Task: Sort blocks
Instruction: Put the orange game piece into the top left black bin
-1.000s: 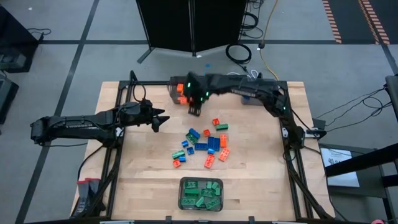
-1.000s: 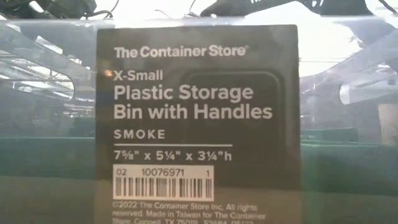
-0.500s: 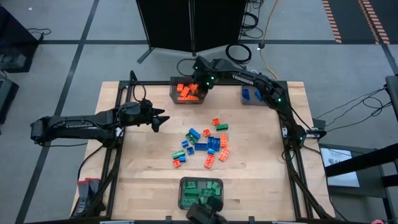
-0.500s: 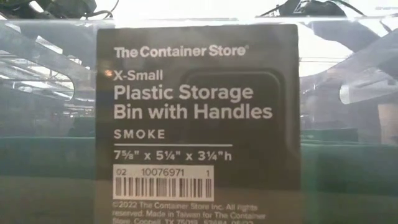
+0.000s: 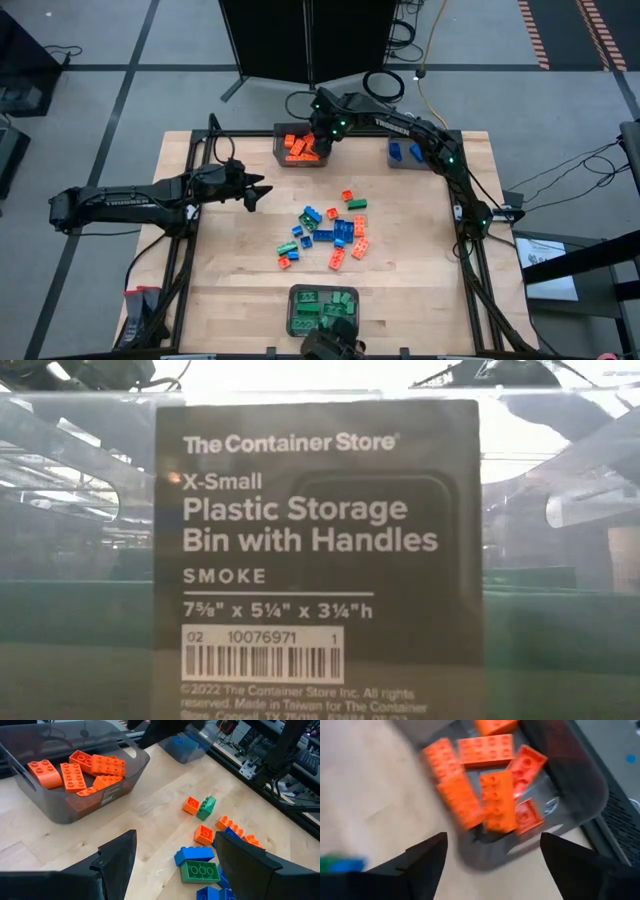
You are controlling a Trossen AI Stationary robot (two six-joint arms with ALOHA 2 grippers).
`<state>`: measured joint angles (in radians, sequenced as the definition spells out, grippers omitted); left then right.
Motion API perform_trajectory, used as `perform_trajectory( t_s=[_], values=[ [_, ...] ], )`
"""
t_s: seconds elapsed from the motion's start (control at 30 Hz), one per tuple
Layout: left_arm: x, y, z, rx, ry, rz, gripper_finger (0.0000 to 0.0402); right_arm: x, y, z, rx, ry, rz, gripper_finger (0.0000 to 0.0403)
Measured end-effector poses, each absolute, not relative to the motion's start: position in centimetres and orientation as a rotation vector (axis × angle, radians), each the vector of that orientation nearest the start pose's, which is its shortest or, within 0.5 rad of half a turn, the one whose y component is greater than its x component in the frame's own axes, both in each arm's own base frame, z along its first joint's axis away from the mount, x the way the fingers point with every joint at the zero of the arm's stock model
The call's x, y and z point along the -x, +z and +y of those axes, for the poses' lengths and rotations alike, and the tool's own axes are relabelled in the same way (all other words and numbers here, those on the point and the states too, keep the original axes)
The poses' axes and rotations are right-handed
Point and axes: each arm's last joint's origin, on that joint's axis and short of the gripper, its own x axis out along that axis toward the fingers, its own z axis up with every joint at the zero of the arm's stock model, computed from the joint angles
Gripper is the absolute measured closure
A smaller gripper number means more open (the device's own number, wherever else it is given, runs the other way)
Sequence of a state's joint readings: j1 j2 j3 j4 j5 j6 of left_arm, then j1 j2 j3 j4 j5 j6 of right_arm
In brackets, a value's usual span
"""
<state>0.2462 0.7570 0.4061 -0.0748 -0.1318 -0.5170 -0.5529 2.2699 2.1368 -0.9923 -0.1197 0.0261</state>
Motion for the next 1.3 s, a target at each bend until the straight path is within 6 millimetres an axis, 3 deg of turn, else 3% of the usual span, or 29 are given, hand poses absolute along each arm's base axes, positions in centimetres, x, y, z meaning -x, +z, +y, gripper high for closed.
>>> perform_trajectory(
  t_s=[0.2, 0.33, 0.43, 0.53, 0.63, 0.73, 1.03, 1.3],
  values=[
    [-16.0, 21.5, 4.4, 0.528, 0.481, 0.347, 0.0132, -39.5, 29.8, -21.0, -0.347, -0.197, 1.073, 0.0118],
    [-16.0, 21.5, 4.4, 0.528, 0.48, 0.343, 0.0132, -39.4, 30.3, -17.8, -0.268, -0.154, 1.189, 0.0133],
    [-16.0, 21.5, 4.4, 0.529, 0.48, 0.343, 0.0132, -39.8, 28.5, -16.3, -0.273, -0.181, 1.261, 0.014],
    [-16.0, 21.5, 4.4, 0.533, 0.468, 0.346, 0.0132, -40.0, 25.0, -15.6, -0.363, -0.228, 1.316, 0.0142],
    [-16.0, 21.5, 4.3, 0.554, 0.456, 0.349, 0.0132, -39.3, 21.4, -15.3, -0.463, -0.301, 1.391, 0.0142],
    [-16.0, 21.5, 4.3, 0.564, 0.437, 0.353, 0.0132, -38.5, 19.2, -15.0, -0.541, -0.362, 1.433, 0.0142],
    [-15.9, 21.3, 4.2, 0.542, 0.436, 0.377, 0.0132, -39.0, 18.1, -13.9, -0.608, -0.49, 1.271, 0.0142],
    [-15.9, 21.3, 4.2, 0.541, 0.436, 0.376, 0.0132, -38.4, 16.4, -13.0, -0.599, -0.639, 1.292, 0.0142]
  ],
)
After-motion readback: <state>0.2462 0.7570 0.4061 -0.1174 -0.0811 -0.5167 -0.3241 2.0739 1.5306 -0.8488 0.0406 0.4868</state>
